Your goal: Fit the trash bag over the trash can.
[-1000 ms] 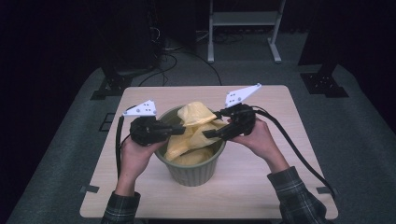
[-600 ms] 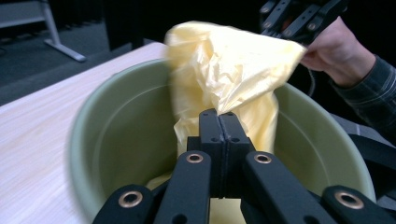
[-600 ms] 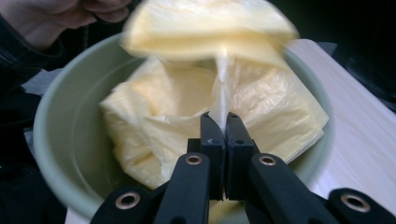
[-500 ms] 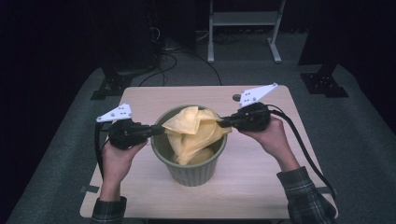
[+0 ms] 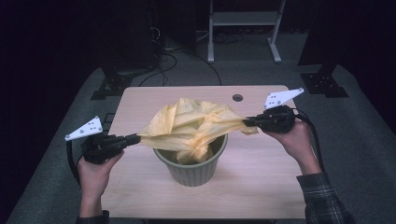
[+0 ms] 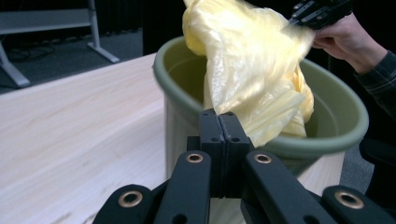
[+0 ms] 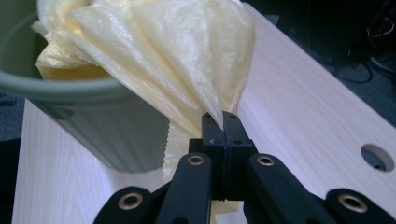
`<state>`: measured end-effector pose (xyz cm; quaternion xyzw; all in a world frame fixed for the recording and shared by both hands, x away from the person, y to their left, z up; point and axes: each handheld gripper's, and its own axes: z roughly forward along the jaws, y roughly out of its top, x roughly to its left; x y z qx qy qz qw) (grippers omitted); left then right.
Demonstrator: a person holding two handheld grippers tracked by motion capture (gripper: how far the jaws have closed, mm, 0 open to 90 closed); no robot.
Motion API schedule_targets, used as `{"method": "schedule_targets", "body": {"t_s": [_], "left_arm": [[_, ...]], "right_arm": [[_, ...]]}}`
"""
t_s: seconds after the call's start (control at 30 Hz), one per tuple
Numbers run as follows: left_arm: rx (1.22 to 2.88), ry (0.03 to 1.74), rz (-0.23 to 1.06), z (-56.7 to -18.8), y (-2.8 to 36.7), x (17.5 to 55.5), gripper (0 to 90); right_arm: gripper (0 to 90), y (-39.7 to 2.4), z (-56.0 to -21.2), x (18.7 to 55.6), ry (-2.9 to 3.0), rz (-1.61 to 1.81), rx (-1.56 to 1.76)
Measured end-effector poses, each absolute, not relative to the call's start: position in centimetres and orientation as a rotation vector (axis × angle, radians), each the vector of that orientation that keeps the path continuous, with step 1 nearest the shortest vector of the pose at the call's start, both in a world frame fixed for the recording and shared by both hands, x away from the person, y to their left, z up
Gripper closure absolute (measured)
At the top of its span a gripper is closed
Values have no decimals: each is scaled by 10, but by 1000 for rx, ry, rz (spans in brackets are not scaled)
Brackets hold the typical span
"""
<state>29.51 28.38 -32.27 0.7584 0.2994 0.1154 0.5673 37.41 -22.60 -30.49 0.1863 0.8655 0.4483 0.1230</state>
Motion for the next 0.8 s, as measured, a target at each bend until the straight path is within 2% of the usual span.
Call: {"method": "schedule_targets", "body": {"t_s": [0.33,0.5,0.63,0.8], "left_arm": [[1864,737,271,-332,289,282,898],[1872,737,234,-339,288,277,898],[1860,706,225,-337,286,274,897],[1810,684,249,-322,284,276,694]], "right_arm": [[900,-238,-340,387,2540,1204,680],[900,-237,-346,397,2497,1015,754],[900,-241,-344,404,2445,1092,758],[892,-236,-332,399,2437,1175,660]]}}
